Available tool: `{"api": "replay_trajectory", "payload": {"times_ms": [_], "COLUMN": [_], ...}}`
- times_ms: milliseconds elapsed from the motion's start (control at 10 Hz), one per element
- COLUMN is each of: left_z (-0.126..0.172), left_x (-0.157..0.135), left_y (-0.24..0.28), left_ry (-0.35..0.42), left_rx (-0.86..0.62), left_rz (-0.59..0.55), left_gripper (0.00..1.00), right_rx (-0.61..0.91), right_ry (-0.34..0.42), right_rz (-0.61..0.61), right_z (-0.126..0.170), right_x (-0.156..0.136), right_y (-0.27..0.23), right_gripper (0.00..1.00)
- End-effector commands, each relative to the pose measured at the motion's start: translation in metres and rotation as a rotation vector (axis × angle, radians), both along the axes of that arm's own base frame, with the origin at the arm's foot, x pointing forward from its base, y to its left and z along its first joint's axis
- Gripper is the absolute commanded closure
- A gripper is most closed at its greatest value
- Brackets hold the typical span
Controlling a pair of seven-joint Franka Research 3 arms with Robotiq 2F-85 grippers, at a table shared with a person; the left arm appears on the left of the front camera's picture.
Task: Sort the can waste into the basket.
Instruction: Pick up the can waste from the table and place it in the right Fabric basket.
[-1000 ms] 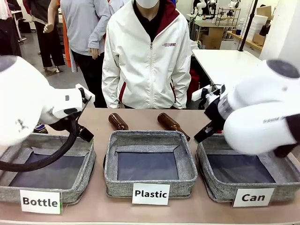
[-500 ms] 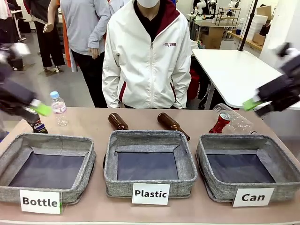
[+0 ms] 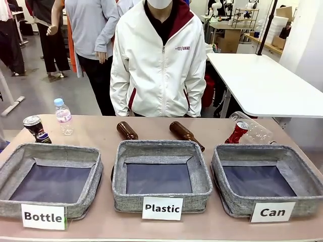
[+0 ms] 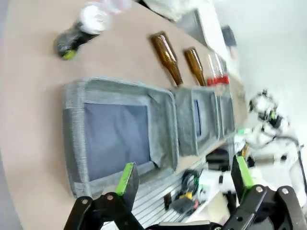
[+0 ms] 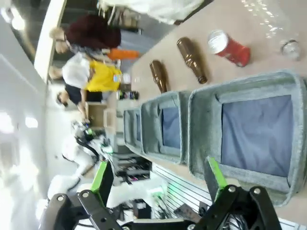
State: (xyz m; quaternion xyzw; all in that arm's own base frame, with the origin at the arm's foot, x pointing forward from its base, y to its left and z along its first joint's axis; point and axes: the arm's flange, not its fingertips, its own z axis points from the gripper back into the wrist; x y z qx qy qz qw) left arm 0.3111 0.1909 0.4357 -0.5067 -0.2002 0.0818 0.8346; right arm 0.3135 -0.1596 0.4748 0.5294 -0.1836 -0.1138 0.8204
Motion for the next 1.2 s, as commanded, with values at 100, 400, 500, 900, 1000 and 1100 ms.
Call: {"api": "replay_trajectory", "payload": {"times_ms": [100,400,500,900,1000,1100], "left_z": [-0.016,-0.016,-0.016,-0.014,-0.010,-0.006], "left_x": [0.008,0.001,0.001,0.000,0.009,0.027], "left_y": [-0.020,0.011,0.011,0.008,0.022,0.032], "left_ry": [0.048,0.035,0.035,0.055,0.085,0.013], "left_rx": [-0.019,-0.046,-0.046,-0.048,0.034,0.153], "left_rz": [0.166,0.076,0.076,0.093,0.143,0.146], "left_gripper": [0.00,0.00,0.00,0.00,0.00,0.00], "right_rx": [-0.045,0.028,0.028,0.028,0.028,0.028], "right_ry": [-0.029,0.017,0.017,0.017,0.017,0.017], "right_rz": [-0.023,-0.037,-0.037,-0.037,-0.037,-0.037], "right_z": [-0.014,-0.013,-0.013,-0.013,-0.013,-0.013], "right_x": [0.019,0.006,0.006,0.006,0.006,0.006], "right_y": [0.018,-0.006,-0.006,-0.006,-0.006,-0.006], "right_gripper": [0.00,0.00,0.00,0.00,0.00,0.00]}}
